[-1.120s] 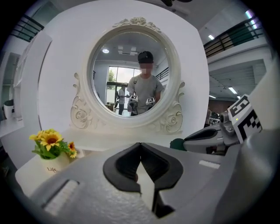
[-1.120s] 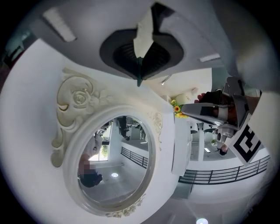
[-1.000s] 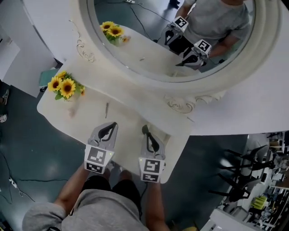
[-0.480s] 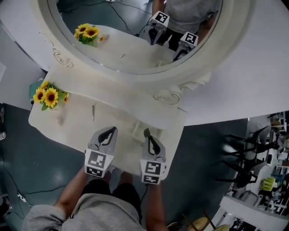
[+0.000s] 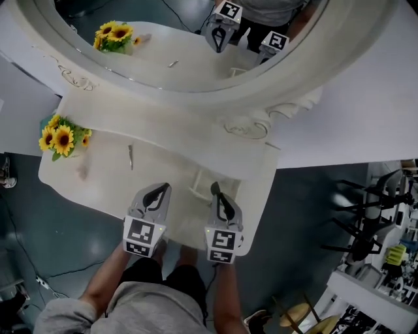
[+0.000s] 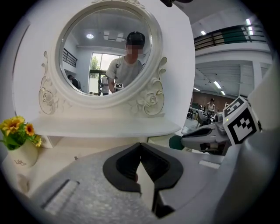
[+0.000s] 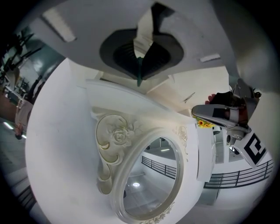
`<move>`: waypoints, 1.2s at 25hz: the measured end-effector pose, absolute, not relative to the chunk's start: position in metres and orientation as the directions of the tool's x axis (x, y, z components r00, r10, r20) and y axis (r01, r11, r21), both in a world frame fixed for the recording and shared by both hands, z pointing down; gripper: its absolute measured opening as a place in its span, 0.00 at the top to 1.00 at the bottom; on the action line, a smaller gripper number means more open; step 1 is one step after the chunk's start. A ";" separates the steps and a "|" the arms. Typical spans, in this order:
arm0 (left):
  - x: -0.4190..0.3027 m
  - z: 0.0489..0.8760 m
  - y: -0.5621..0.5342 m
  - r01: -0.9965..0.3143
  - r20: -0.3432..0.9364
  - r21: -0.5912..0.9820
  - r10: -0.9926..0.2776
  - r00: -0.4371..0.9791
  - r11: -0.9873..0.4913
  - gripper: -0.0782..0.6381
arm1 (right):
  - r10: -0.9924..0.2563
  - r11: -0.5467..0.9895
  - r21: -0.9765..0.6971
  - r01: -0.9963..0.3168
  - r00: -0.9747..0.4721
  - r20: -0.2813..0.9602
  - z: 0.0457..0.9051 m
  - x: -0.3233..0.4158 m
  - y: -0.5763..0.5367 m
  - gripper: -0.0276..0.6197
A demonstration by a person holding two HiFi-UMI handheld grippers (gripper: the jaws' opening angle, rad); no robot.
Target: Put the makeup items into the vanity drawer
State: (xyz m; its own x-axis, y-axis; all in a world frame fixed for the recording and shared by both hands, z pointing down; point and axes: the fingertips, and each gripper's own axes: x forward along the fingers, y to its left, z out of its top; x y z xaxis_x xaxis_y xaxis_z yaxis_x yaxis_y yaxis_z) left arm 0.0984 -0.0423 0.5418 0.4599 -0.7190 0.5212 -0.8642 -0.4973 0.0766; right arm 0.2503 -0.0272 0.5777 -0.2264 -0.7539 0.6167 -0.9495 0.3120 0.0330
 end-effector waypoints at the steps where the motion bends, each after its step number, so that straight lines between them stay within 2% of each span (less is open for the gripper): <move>1: 0.099 0.545 -0.042 -0.864 0.525 0.078 -0.716 0.460 -0.498 0.88 | -0.751 0.311 0.031 -0.950 -0.226 0.621 0.581 0.251 -0.026 0.91; 11: 0.097 0.555 -0.037 -0.864 0.542 0.085 -0.705 0.458 -0.496 0.88 | -0.749 0.306 0.028 -0.952 -0.223 0.624 0.589 0.249 -0.025 0.90; 15: 0.095 0.555 -0.036 -0.865 0.541 0.081 -0.707 0.455 -0.495 0.88 | -0.767 0.296 0.017 -0.955 -0.227 0.601 0.585 0.248 -0.028 0.74; 30: 0.099 0.526 -0.043 -0.868 0.493 0.063 -0.741 0.456 -0.493 0.88 | -0.793 0.306 0.035 -0.951 -0.235 0.562 0.556 0.251 -0.032 0.74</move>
